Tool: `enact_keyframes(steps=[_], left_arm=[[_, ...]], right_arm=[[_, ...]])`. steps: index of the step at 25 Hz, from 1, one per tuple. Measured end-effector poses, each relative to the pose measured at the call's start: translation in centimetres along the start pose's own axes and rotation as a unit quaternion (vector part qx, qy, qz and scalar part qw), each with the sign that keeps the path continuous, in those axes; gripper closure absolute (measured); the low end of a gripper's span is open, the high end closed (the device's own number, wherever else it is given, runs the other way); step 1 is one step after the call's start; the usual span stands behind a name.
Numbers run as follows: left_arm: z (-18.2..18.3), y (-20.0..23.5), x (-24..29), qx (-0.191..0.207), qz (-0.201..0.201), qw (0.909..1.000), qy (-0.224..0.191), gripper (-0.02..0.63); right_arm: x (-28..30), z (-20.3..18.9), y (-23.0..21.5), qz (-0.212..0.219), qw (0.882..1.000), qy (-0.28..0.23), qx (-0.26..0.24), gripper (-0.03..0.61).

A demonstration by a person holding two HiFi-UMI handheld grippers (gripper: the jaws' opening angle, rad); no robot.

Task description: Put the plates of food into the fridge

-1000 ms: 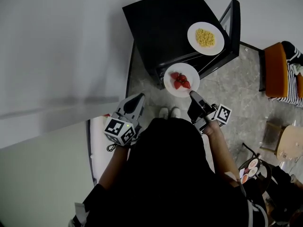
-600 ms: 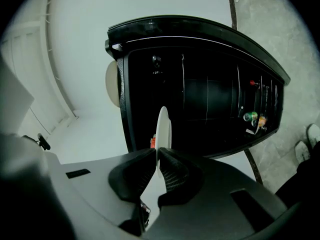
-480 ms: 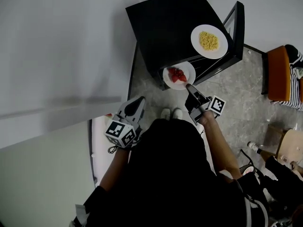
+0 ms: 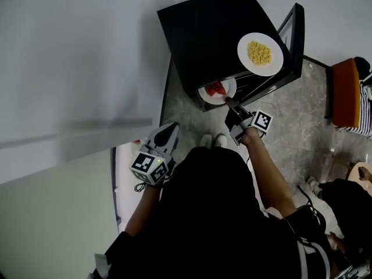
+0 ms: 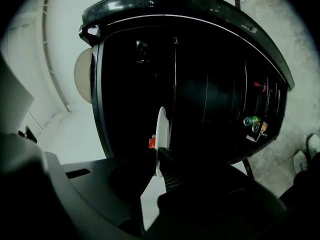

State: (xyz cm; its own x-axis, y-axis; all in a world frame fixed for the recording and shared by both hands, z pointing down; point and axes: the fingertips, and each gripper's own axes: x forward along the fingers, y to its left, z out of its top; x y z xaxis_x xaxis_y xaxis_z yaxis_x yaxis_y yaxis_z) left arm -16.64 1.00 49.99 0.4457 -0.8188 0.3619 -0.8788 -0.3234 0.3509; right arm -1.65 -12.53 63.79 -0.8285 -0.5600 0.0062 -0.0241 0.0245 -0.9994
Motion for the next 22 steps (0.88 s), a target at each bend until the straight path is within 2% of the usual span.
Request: enact_keyframes(steps=[13,19,22], left_arm=[[0.0,0.0,0.3,-0.001,0.006,1.0,0.002,0.591],[-0.2,0.0,0.2,-0.005,0.008,1.0,0.002,0.591],[-0.3,0.1,0.1,-0.006,0.01,0.9999,0.002,0.591]], right_arm=[[3.1,1.1,-0.7,-0.024,1.0,-0.012,0.006,0.543],[4.5,1.8,-0.8,-0.029,0.999,-0.012,-0.009,0.543],[4.8,1.9,-1.4,-0.044,0.999,-0.011,0.0,0.545]])
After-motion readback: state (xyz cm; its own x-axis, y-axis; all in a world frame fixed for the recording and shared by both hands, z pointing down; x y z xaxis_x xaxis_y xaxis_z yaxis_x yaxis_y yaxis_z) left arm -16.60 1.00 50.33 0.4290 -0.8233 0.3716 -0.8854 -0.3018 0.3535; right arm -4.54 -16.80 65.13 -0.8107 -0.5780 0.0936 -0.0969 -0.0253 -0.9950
